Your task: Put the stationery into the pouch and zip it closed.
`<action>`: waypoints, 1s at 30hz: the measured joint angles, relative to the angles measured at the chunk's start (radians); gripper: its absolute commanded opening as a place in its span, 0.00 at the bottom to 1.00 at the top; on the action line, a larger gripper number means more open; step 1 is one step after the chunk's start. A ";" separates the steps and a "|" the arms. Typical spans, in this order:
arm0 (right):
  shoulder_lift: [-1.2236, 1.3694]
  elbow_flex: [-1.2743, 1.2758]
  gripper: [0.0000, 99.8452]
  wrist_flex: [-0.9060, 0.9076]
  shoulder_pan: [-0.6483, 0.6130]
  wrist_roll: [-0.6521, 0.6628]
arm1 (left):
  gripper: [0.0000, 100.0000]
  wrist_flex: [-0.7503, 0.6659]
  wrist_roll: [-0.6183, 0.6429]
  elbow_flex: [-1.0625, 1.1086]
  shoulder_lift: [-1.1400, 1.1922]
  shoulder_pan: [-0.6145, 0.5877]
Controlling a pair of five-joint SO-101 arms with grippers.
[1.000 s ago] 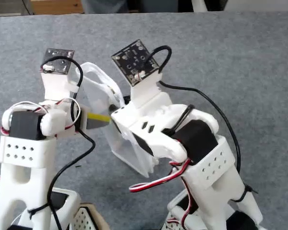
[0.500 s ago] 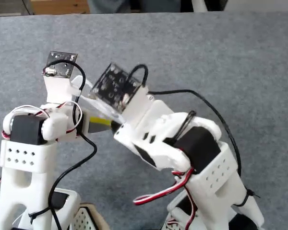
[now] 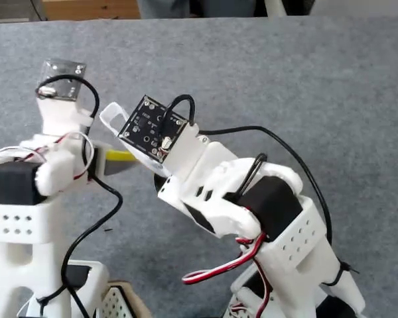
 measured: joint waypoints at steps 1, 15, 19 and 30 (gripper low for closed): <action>0.000 0.000 0.01 0.005 0.000 0.000 | 0.40 0.015 -0.021 -0.032 0.000 -0.005; 0.000 -0.043 0.01 0.097 -0.009 0.012 | 0.40 0.124 -0.591 -0.249 -0.015 -0.011; 0.000 -0.074 0.01 0.155 -0.009 0.064 | 0.40 0.124 -0.697 -0.233 -0.017 -0.009; 0.000 -0.084 0.01 0.175 -0.008 0.133 | 0.40 0.124 -0.732 -0.221 -0.015 0.126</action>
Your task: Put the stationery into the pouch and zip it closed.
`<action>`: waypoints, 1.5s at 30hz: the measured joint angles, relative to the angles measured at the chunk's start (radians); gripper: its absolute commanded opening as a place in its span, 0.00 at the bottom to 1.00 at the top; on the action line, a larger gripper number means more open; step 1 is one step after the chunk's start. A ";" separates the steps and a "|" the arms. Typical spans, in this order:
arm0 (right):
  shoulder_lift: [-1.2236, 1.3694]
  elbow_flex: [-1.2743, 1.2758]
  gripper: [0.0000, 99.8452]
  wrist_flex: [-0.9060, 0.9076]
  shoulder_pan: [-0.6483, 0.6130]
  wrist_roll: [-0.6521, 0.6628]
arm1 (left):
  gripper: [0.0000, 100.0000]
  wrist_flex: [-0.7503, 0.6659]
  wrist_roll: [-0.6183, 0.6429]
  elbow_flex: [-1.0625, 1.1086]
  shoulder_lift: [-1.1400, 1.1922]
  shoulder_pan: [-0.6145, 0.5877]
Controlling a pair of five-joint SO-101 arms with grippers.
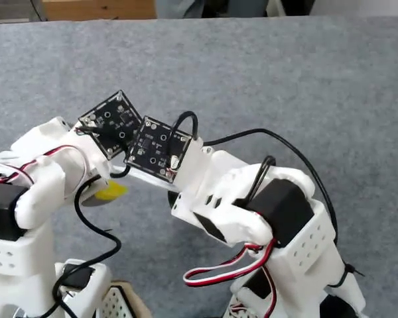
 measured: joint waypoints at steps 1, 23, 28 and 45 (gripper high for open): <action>0.000 -0.002 0.01 0.000 0.000 0.002 | 0.40 0.000 0.000 0.015 0.000 0.011; 0.002 -0.002 0.01 -0.002 0.003 0.002 | 0.03 -0.080 0.060 0.285 0.000 0.098; 0.003 0.002 0.01 -0.002 0.003 0.002 | 0.03 -0.080 0.060 0.269 0.003 0.086; 0.020 -0.071 0.18 0.002 0.003 0.005 | 0.03 -0.018 0.107 0.253 0.000 0.060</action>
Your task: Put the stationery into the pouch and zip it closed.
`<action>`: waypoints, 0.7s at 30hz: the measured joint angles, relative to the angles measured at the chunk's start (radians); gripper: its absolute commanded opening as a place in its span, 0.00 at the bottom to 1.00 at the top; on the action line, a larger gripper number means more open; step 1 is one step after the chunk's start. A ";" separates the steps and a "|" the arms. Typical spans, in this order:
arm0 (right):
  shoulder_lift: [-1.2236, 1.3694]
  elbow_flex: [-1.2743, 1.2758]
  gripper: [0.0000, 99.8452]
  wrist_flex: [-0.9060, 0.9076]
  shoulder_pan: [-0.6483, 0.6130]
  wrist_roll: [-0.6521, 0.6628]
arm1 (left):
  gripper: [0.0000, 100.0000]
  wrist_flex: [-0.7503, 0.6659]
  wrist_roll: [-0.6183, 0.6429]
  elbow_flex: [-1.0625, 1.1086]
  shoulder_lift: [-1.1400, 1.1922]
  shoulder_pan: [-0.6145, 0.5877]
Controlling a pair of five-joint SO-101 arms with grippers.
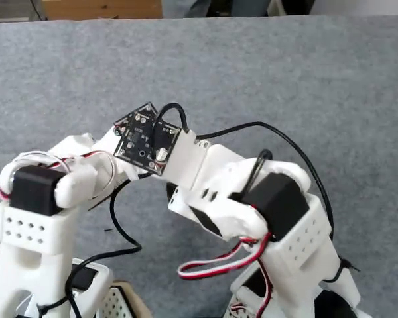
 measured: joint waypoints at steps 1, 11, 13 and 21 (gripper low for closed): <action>-0.002 -0.006 0.19 0.006 0.000 0.000 | 0.03 -0.012 0.003 0.017 0.000 -0.002; -0.091 -0.017 0.19 0.014 -0.003 0.002 | 0.03 -0.104 0.052 0.083 -0.002 -0.009; -0.141 -0.006 0.19 0.014 0.018 0.002 | 0.03 -0.115 0.063 0.084 0.000 -0.011; -0.336 0.173 0.19 0.014 0.210 0.078 | 0.03 -0.118 0.060 0.084 0.000 -0.011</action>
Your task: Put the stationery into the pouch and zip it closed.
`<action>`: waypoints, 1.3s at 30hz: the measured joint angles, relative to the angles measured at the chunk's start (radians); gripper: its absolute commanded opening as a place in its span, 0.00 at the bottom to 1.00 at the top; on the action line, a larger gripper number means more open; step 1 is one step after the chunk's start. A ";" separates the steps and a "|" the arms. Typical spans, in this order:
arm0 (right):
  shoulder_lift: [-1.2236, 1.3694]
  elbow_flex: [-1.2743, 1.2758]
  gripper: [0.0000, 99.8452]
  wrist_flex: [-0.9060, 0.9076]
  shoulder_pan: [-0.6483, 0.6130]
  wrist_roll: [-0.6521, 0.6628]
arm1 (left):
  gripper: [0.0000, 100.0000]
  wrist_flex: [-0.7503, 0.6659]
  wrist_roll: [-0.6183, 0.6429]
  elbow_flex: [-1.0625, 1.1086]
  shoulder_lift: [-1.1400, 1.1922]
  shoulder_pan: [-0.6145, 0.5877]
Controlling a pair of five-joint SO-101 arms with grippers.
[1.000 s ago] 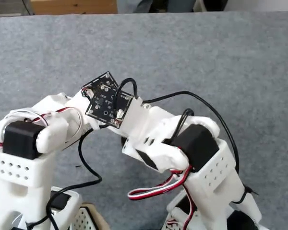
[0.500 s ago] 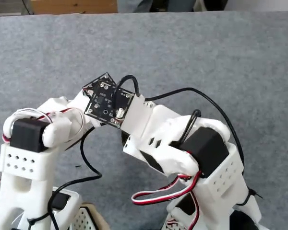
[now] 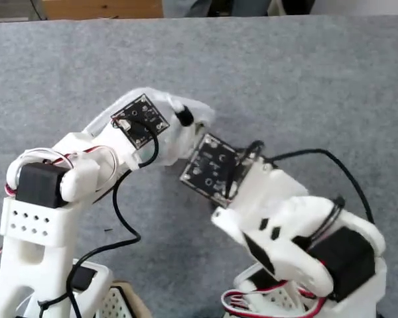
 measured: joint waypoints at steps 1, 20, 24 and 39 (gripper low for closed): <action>-0.014 0.029 0.19 0.000 0.018 0.009 | 0.03 0.000 0.000 0.000 0.000 0.000; -0.052 0.262 0.19 -0.453 0.071 0.018 | 0.03 0.137 -0.025 -0.044 0.002 0.115; -0.055 0.262 0.19 -0.442 0.135 0.018 | 0.03 0.137 -0.046 -0.044 0.002 0.180; -0.055 0.400 0.15 -0.298 0.106 0.077 | 0.03 0.137 -0.132 -0.044 0.000 0.272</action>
